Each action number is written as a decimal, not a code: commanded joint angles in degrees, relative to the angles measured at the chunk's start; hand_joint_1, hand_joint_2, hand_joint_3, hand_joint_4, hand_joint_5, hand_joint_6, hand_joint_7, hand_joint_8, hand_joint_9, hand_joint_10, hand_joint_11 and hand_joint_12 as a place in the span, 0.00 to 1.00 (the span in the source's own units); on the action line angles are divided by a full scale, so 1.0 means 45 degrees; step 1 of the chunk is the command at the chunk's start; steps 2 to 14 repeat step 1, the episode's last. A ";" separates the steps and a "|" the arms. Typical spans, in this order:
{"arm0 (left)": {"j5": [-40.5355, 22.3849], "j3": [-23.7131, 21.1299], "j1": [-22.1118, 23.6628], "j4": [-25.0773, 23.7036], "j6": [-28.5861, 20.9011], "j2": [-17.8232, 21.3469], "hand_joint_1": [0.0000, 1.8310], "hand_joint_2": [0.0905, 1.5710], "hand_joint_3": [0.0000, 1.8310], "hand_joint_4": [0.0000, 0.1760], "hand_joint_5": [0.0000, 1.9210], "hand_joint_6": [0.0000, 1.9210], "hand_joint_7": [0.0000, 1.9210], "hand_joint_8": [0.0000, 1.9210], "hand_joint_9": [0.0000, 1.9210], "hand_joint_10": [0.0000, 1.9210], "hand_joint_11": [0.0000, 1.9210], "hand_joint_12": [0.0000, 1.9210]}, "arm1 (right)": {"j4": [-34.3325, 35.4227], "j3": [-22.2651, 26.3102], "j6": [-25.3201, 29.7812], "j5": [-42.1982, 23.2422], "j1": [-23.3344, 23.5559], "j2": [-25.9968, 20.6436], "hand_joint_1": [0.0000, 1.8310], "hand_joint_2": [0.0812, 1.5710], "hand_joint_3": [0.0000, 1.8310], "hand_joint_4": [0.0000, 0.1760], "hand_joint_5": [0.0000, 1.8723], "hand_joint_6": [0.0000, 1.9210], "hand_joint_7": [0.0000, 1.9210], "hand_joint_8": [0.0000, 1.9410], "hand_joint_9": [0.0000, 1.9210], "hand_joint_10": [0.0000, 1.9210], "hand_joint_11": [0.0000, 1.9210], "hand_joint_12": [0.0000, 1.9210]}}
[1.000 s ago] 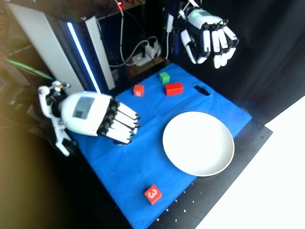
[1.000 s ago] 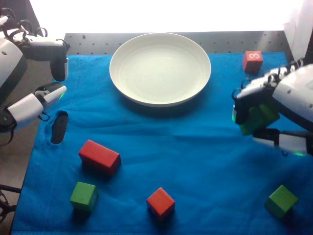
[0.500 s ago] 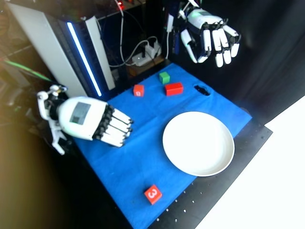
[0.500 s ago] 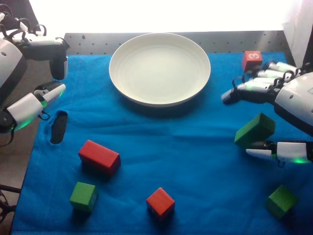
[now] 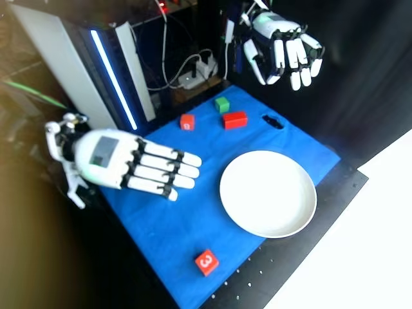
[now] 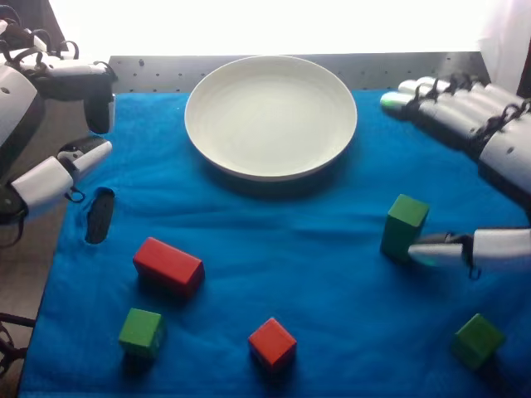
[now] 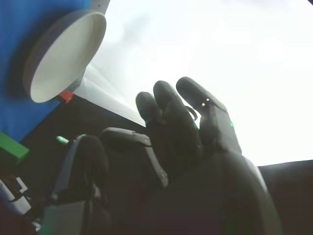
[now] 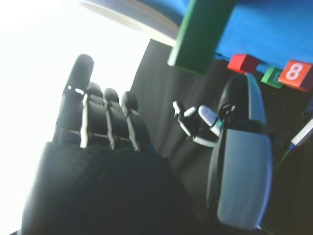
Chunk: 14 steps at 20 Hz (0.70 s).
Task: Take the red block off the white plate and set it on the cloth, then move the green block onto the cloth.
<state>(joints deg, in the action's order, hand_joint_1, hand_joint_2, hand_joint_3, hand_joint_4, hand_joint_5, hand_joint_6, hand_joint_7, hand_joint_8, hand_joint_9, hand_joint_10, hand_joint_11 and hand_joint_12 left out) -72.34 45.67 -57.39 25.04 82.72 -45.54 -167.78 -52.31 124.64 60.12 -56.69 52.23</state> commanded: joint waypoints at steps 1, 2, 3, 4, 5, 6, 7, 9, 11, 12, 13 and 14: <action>-0.1771 -0.0002 0.0090 -0.0392 -0.0009 0.0036 0.46 0.80 0.00 1.00 0.34 0.75 0.35 0.00 0.30 0.03 0.03 0.63 | -0.0004 0.0021 0.0072 0.2287 0.0057 -0.0151 0.49 0.57 0.00 0.00 0.00 0.33 0.06 0.03 0.00 0.18 0.00 0.91; -0.1771 -0.0002 0.0090 -0.0392 -0.0009 0.0036 0.46 0.80 0.00 1.00 0.34 0.75 0.35 0.00 0.30 0.03 0.03 0.63 | -0.0004 0.0021 0.0072 0.2287 0.0057 -0.0151 0.49 0.57 0.00 0.00 0.00 0.33 0.06 0.03 0.00 0.18 0.00 0.91; -0.1771 -0.0002 0.0090 -0.0392 -0.0009 0.0036 0.46 0.80 0.00 1.00 0.34 0.75 0.35 0.00 0.30 0.03 0.03 0.63 | -0.0004 0.0021 0.0072 0.2287 0.0057 -0.0151 0.49 0.57 0.00 0.00 0.00 0.33 0.06 0.03 0.00 0.18 0.00 0.91; -0.1771 -0.0002 0.0090 -0.0392 -0.0009 0.0036 0.46 0.80 0.00 1.00 0.34 0.75 0.35 0.00 0.30 0.03 0.03 0.63 | -0.0004 0.0021 0.0072 0.2287 0.0057 -0.0151 0.49 0.57 0.00 0.00 0.00 0.33 0.06 0.03 0.00 0.18 0.00 0.91; -0.1771 -0.0002 0.0090 -0.0392 -0.0009 0.0036 0.46 0.80 0.00 1.00 0.34 0.75 0.35 0.00 0.30 0.03 0.03 0.63 | -0.0004 0.0021 0.0072 0.2287 0.0057 -0.0151 0.49 0.57 0.00 0.00 0.00 0.33 0.06 0.03 0.00 0.18 0.00 0.91; -0.1771 -0.0002 0.0090 -0.0392 -0.0009 0.0036 0.46 0.80 0.00 1.00 0.34 0.75 0.35 0.00 0.30 0.03 0.03 0.63 | -0.0004 0.0021 0.0072 0.2287 0.0057 -0.0151 0.49 0.57 0.00 0.00 0.00 0.33 0.06 0.03 0.00 0.18 0.00 0.91; -0.1771 -0.0002 0.0090 -0.0392 -0.0009 0.0036 0.46 0.80 0.00 1.00 0.34 0.75 0.35 0.00 0.30 0.03 0.03 0.63 | -0.0004 0.0021 0.0072 0.2287 0.0057 -0.0151 0.49 0.57 0.00 0.00 0.00 0.33 0.06 0.03 0.00 0.18 0.00 0.91; -0.1771 -0.0002 0.0090 -0.0392 -0.0009 0.0036 0.46 0.80 0.00 1.00 0.34 0.75 0.35 0.00 0.30 0.03 0.03 0.63 | -0.0004 0.0021 0.0072 0.2287 0.0057 -0.0151 0.49 0.57 0.00 0.00 0.00 0.33 0.06 0.03 0.00 0.18 0.00 0.91; -0.1771 -0.0002 0.0090 -0.0392 -0.0009 0.0036 0.46 0.80 0.00 1.00 0.34 0.75 0.35 0.00 0.30 0.03 0.03 0.63 | -0.0004 0.0021 0.0072 0.2287 0.0057 -0.0151 0.49 0.57 0.00 0.00 0.00 0.33 0.06 0.03 0.00 0.18 0.00 0.91; -0.1771 -0.0002 0.0090 -0.0392 -0.0009 0.0036 0.46 0.80 0.00 1.00 0.34 0.75 0.35 0.00 0.30 0.03 0.03 0.63 | -0.0004 0.0021 0.0072 0.2287 0.0057 -0.0151 0.49 0.57 0.00 0.00 0.00 0.33 0.06 0.03 0.00 0.18 0.00 0.91; -0.1771 -0.0002 0.0090 -0.0392 -0.0009 0.0036 0.46 0.80 0.00 1.00 0.34 0.75 0.35 0.00 0.30 0.03 0.03 0.63 | -0.0004 0.0021 0.0072 0.2287 0.0057 -0.0151 0.49 0.57 0.00 0.00 0.00 0.33 0.06 0.03 0.00 0.18 0.00 0.91; -0.1771 -0.0002 0.0090 -0.0392 -0.0009 0.0036 0.46 0.80 0.00 1.00 0.34 0.75 0.35 0.00 0.30 0.03 0.03 0.63 | -0.0004 0.0021 0.0072 0.2287 0.0057 -0.0151 0.49 0.57 0.00 0.00 0.00 0.33 0.06 0.03 0.00 0.18 0.00 0.91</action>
